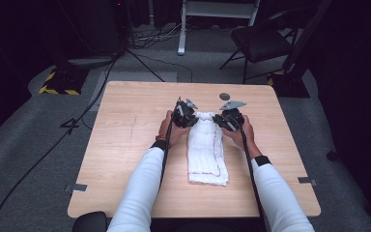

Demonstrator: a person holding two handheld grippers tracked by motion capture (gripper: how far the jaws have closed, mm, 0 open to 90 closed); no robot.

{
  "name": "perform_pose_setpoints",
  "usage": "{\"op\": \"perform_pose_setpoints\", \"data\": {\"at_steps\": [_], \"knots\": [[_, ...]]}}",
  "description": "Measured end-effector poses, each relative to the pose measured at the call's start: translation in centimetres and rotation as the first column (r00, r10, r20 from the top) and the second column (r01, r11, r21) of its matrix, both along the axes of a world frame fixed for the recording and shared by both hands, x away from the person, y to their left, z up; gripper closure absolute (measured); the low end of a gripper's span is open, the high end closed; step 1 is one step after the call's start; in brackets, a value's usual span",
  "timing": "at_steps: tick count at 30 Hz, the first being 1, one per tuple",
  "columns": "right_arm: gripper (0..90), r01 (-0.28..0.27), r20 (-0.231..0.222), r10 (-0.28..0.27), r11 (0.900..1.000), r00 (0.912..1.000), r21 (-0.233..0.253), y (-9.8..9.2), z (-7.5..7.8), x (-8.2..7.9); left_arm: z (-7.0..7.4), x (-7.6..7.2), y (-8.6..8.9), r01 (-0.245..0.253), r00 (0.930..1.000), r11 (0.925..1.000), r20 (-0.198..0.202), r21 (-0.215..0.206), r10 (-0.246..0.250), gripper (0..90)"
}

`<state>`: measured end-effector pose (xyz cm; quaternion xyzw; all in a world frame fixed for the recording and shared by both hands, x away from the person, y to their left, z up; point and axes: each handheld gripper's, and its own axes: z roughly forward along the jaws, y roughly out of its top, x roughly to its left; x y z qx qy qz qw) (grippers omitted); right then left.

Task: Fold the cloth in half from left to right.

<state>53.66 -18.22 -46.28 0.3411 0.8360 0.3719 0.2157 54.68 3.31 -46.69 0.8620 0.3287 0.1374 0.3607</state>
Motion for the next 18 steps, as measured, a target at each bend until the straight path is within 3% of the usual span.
{"op": "perform_pose_setpoints", "data": {"at_steps": [8,14,18], "knots": [[82.5,-0.022,0.068,0.02,0.999,0.9975,0.025,0.2,2.3,-0.5,2.0,-0.2,0.7,-0.006,0.998,0.9999,0.063,-0.01,0.007,80.8],[82.7,-0.037,0.106,0.036,0.999,0.9937,0.015,0.3,3.4,-1.1,3.1,-0.8,0.9,0.03,0.995,0.9995,0.095,-0.009,-0.029,80.9],[82.7,-0.045,0.116,0.041,0.998,0.9924,0.032,-0.3,3.8,-1.5,3.6,-1.2,0.9,0.054,0.9932,0.9985,0.104,-0.009,-0.052,80.9]]}}
